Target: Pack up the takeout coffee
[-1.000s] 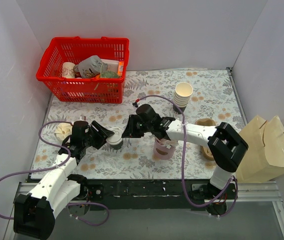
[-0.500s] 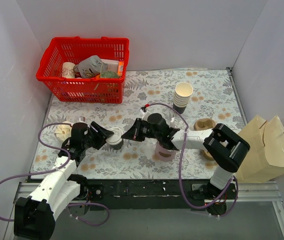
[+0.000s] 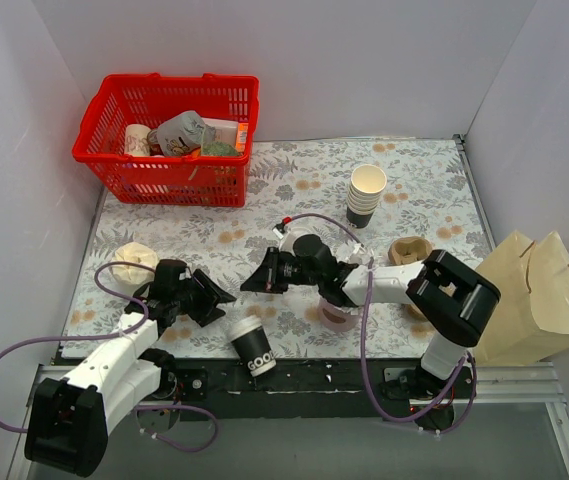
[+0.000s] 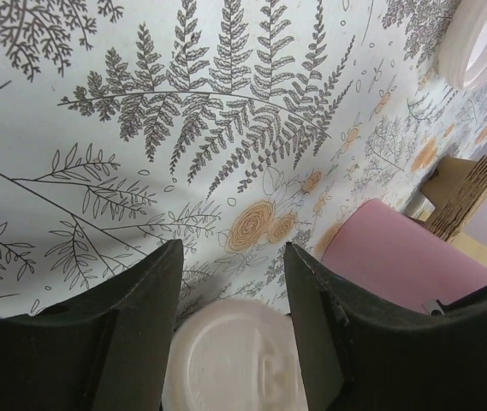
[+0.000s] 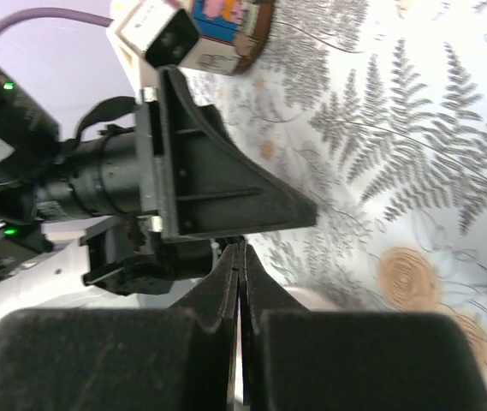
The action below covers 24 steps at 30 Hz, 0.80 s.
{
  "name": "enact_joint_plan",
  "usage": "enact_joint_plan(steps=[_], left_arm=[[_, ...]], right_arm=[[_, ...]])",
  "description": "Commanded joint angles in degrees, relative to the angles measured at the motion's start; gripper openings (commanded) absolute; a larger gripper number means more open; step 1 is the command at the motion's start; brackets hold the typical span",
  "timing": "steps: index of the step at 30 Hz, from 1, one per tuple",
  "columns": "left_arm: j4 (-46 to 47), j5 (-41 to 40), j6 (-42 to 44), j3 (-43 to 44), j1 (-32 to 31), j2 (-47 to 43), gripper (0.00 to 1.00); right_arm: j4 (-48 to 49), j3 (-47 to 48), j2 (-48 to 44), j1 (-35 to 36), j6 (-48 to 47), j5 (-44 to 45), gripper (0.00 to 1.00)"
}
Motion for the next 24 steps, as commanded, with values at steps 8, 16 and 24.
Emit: enact_joint_plan(steps=[8,16,24], left_arm=[[-5.5,-1.9,1.5,5.5,-0.1,-2.4,0.68],[-15.0,-7.9,8.0,14.0,-0.1,-4.6,0.98],[-29.2,7.5,18.3,19.4,-0.1,-6.5,0.98]], right_arm=[[-20.1,11.2,-3.6,0.1,-15.1,2.5,0.2],[-31.9,22.7,-4.9,0.1,-38.7,0.0,0.6],[-38.0,23.4,-10.3,0.1,-52.6,-0.5,0.93]])
